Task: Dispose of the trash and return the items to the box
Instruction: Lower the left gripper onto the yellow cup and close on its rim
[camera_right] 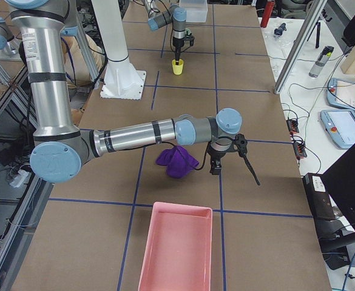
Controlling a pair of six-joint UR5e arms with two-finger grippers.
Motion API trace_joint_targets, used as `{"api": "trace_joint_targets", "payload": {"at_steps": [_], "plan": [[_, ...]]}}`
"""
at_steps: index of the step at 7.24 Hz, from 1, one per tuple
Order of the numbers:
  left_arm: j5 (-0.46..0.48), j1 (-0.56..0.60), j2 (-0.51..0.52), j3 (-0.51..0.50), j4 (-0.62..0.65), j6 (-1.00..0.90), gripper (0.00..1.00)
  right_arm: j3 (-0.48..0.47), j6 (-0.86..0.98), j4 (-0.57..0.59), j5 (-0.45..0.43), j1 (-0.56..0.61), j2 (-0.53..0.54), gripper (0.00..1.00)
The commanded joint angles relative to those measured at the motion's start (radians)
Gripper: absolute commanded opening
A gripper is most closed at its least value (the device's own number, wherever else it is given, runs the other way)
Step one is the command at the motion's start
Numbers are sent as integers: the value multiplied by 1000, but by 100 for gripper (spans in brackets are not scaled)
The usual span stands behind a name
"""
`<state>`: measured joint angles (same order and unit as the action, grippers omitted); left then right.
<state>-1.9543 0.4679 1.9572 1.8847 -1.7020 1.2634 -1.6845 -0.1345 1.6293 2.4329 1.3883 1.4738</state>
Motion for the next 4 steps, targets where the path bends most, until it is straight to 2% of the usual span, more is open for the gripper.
{"api": "trace_joint_targets", "payload": {"at_steps": [1,2,3,4], "plan": [[0,-5,5,-41,-13,2,62,0,-1,-2,0,0,2,100],[0,-6,3,-45,-39,2,42,-1,-1,-2,2,0,3,100],[0,-6,8,-52,-39,2,0,-1,-2,-2,2,0,2,100],[0,-6,18,-56,-38,4,0,0,-2,-2,3,0,2,100]]}}
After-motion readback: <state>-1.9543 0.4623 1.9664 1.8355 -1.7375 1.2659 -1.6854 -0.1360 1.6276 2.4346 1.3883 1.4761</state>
